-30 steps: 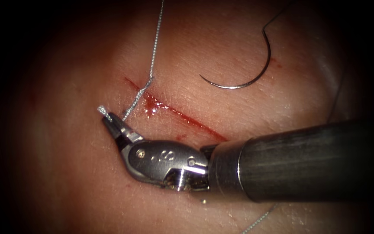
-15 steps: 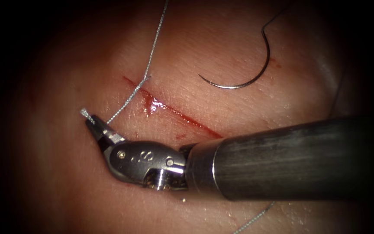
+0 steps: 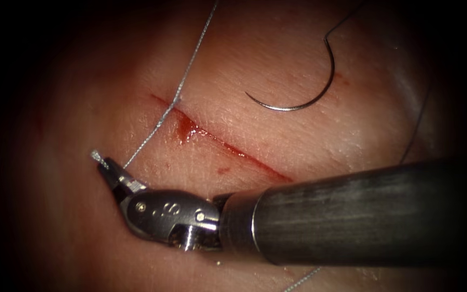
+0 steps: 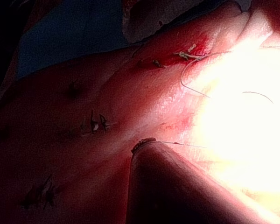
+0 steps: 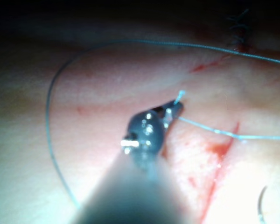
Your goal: Wound Closure
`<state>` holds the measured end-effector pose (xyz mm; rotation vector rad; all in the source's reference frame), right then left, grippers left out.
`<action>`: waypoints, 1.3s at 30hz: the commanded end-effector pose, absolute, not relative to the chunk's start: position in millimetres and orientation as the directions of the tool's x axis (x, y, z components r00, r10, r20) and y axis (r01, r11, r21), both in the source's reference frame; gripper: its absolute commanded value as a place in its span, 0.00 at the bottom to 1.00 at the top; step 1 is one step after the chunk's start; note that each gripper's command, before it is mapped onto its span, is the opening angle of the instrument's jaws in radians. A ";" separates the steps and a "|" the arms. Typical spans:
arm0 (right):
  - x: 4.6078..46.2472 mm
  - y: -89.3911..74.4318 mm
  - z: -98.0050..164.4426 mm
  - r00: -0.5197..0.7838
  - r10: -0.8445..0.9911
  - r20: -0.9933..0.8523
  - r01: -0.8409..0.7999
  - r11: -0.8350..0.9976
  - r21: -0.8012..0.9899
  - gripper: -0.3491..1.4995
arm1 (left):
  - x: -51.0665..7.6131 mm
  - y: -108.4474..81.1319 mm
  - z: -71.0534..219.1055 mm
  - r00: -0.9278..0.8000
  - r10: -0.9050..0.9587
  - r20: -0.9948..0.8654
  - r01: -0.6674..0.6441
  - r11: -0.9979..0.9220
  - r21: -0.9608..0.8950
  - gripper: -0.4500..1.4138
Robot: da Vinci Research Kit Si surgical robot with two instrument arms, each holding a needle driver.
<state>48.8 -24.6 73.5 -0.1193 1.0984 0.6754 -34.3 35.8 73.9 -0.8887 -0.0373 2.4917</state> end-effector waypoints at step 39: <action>43.4 -26.3 69.7 0.266 0.453 -0.851 -0.503 0.818 0.278 0.85 | -26.4 25.1 65.6 -0.699 0.382 -0.605 -0.293 -0.924 -0.245 0.00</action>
